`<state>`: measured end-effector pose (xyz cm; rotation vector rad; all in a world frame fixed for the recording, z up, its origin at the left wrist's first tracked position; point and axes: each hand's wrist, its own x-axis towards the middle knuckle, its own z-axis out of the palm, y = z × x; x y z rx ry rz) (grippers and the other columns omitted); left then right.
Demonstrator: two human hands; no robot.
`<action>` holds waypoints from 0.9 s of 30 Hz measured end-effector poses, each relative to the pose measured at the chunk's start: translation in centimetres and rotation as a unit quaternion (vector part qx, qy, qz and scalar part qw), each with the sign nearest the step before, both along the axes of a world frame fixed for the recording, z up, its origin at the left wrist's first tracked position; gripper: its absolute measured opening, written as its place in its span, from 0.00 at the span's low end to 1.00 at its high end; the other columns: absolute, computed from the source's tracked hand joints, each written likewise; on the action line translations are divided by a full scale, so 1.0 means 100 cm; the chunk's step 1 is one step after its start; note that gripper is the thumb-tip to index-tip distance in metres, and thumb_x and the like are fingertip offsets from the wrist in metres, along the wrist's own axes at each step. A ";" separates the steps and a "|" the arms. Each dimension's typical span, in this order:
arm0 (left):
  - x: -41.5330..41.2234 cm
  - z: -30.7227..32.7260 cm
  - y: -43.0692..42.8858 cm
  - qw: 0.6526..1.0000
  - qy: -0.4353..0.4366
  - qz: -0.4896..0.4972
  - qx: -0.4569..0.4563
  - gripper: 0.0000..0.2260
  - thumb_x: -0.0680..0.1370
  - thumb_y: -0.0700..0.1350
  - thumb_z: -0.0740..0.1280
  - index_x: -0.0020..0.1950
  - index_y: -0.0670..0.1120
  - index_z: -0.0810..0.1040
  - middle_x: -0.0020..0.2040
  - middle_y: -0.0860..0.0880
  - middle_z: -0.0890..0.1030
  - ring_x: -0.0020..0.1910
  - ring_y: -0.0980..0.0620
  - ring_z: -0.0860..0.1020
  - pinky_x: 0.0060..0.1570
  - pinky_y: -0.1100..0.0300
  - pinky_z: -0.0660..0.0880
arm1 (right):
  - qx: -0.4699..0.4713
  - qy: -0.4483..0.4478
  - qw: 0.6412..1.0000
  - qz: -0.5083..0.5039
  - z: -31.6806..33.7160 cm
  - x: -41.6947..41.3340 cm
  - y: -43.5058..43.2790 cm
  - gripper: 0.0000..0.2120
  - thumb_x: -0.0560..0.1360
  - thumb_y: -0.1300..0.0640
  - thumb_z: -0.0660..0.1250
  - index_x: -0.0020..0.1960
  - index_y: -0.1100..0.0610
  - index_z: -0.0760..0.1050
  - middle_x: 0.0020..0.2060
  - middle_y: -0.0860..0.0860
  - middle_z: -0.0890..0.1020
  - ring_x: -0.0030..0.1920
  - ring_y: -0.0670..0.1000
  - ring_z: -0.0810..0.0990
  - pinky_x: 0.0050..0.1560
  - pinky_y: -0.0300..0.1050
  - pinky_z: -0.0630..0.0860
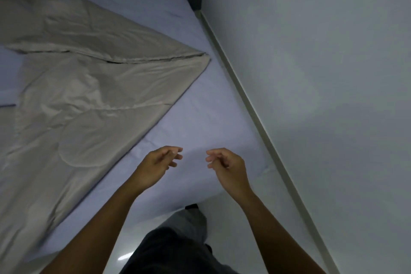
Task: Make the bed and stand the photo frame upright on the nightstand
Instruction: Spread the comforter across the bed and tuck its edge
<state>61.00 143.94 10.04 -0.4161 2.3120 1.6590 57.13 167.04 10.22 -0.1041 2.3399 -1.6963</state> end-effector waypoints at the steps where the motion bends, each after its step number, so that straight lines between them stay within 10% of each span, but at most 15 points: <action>1: -0.013 -0.002 -0.008 1.000 0.000 0.016 -0.002 0.14 0.83 0.53 0.57 0.64 0.54 0.78 0.56 0.56 0.83 0.51 0.58 0.83 0.55 0.60 0.78 | -0.001 -0.001 1.000 0.012 0.000 -0.019 -0.008 0.13 0.79 0.66 0.64 0.51 0.53 0.83 0.41 0.48 0.86 0.42 0.49 0.86 0.49 0.43 0.82; 27: -0.132 0.006 -0.368 0.920 0.017 0.387 -0.055 0.17 0.82 0.59 0.58 0.63 0.54 0.79 0.55 0.57 0.83 0.51 0.61 0.81 0.48 0.66 0.73 | 0.006 -0.015 0.923 0.385 -0.027 -0.290 -0.469 0.18 0.76 0.66 0.62 0.45 0.44 0.83 0.40 0.48 0.87 0.41 0.50 0.86 0.48 0.47 0.82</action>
